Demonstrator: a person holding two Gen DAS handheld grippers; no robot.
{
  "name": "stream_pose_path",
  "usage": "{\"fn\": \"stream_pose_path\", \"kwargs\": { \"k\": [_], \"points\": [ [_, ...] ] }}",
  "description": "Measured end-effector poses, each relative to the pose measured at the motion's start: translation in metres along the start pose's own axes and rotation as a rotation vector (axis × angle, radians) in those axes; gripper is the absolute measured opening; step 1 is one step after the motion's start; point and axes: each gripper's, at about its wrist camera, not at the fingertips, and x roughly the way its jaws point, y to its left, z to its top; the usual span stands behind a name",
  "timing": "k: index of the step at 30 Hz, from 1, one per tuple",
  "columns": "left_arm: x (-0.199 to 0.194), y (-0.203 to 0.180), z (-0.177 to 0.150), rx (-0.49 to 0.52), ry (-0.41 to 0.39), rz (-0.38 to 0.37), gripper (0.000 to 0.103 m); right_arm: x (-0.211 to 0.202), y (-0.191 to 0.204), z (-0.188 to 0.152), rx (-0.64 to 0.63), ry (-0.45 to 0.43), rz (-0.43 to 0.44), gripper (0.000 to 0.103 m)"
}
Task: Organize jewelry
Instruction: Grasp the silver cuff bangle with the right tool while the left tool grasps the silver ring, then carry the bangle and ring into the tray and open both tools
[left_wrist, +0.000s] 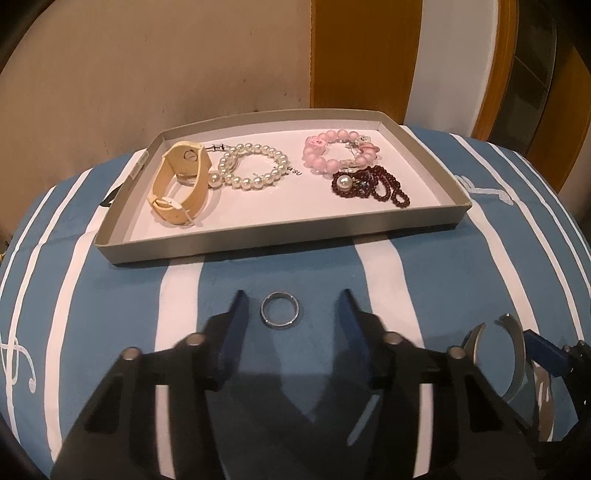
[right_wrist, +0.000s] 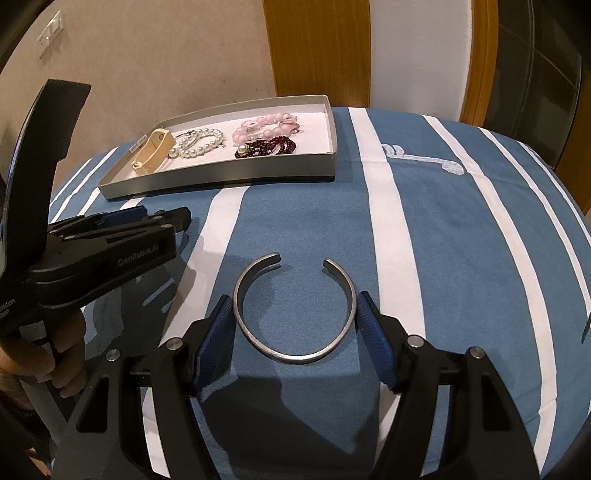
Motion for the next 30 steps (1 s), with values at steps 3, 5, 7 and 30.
{"fn": "stream_pose_path", "kwargs": {
  "k": [3, 5, 7, 30],
  "points": [
    [0.000, 0.000, 0.001, -0.002, -0.004, 0.004, 0.022, 0.000, 0.001, 0.000, -0.002, 0.001, -0.005, 0.069],
    [0.000, 0.002, 0.001, -0.003, -0.004, 0.001, 0.022, 0.000, 0.002, -0.001, -0.004, 0.001, -0.009, 0.069],
    [0.000, 0.002, 0.001, 0.005, 0.004, -0.004, 0.022, 0.000, 0.003, -0.001, -0.005, 0.002, -0.013, 0.069],
    [-0.025, 0.056, -0.022, 0.006, -0.019, -0.058, 0.021, 0.000, 0.003, -0.001, -0.001, 0.003, -0.020, 0.069]
  ]
}}
